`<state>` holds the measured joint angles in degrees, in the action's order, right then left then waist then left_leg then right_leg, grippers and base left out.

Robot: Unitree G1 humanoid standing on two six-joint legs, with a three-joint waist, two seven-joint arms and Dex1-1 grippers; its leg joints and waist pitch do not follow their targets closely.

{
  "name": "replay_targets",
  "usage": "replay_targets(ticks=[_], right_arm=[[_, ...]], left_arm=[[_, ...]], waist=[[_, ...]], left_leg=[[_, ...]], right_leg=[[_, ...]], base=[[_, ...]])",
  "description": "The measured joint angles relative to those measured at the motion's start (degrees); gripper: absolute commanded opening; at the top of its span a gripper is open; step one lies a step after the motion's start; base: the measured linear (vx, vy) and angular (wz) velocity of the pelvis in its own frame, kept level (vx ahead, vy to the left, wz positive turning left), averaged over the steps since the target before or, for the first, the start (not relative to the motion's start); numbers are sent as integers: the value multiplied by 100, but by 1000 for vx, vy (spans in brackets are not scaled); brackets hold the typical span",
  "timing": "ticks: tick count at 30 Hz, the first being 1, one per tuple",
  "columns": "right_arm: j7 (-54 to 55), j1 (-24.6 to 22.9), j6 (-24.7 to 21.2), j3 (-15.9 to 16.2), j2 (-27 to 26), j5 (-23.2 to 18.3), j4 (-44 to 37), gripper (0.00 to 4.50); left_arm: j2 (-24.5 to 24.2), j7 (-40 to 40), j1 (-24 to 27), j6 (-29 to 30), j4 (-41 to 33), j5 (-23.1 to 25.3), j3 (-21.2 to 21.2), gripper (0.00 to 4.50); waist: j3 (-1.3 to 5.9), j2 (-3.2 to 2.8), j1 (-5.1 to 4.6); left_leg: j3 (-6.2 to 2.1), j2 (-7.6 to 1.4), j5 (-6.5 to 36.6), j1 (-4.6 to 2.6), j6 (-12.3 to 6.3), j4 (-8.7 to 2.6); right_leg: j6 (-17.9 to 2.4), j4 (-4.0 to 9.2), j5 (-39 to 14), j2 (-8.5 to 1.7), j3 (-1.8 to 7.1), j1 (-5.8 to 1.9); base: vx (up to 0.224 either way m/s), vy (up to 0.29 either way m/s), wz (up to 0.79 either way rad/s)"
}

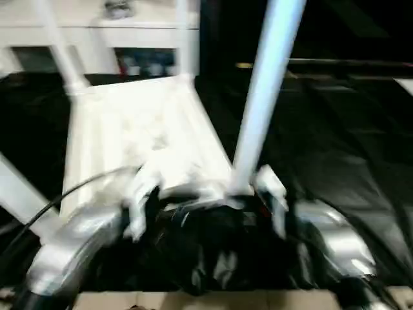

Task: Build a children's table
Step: Rotate leg to tighten, then rotate table base

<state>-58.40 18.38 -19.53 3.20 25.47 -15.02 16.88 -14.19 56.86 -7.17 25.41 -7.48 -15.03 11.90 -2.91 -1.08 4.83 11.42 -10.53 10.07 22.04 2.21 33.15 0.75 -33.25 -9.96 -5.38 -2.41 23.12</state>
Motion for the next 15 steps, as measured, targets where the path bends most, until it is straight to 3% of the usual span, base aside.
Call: replay_targets(ticks=[10, 15], right_arm=[[1425, 954, 511, -81, -495, 446, 1383, 388], [2195, 1507, 891, -177, -846, 622, 2256, 388]], left_arm=[[-453, 310, 135, 53, -93, -117, 73, 289], [-1172, 869, 445, -160, 175, -101, 250, 334]], waist=[[-45, 82, 7], [-60, 110, -29]], left_leg=[[6, -2, -2, -3, 4, 1], [7, -2, -5, -7, 9, -1]], right_leg=[[-9, -2, 9, 3, 11, -3], [-8, -16, 10, 3, 12, 4]], base=[[0, 0, 0], [0, 0, 0]])
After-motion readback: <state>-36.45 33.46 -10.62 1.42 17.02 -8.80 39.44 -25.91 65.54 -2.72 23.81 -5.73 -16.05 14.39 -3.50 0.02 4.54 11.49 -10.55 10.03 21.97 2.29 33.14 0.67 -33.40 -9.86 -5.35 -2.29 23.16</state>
